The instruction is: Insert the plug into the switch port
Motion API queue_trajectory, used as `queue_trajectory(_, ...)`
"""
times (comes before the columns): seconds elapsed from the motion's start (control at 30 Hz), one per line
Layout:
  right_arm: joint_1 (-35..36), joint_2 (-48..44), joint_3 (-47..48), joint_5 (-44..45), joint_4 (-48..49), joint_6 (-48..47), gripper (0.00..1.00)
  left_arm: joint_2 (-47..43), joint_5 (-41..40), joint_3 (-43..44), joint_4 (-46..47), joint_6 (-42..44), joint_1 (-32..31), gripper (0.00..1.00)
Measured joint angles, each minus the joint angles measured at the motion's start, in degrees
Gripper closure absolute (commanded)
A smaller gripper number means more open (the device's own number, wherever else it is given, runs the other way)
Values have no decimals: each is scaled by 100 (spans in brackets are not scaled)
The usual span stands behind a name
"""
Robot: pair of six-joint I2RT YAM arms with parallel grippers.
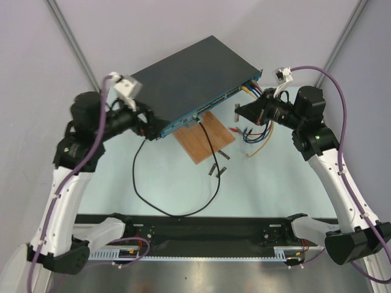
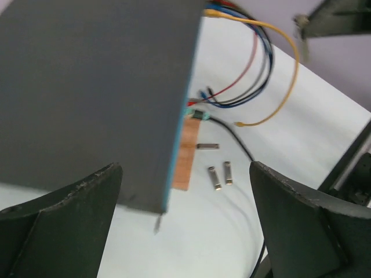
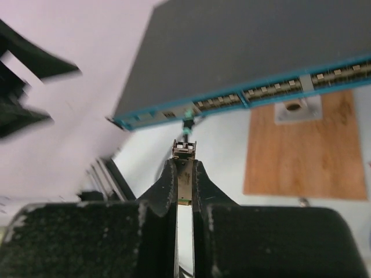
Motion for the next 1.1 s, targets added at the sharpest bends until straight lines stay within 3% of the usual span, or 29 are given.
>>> queue_trajectory(0.13,24,92,-26,24,933,1049,100,455,-1235,24,374,-44,-1484,7)
queue_trajectory(0.4,664,92,-243,219,2050,2079,100,1423,-2848,315,929,-68,-3246,15)
queue_trajectory(0.73,966,83,-511,420,2312,2350,100,1589,-3606,470,1274,-55,-4061,24)
queue_trajectory(1.03,1139,-35,-605,514,2374,2374,100,1788,-4109,632,1451,55,-4109,50)
queue_trajectory(1.1,1147,-61,-640,553,2376,2365,100,1803,-4118,634,1445,87,-4142,61)
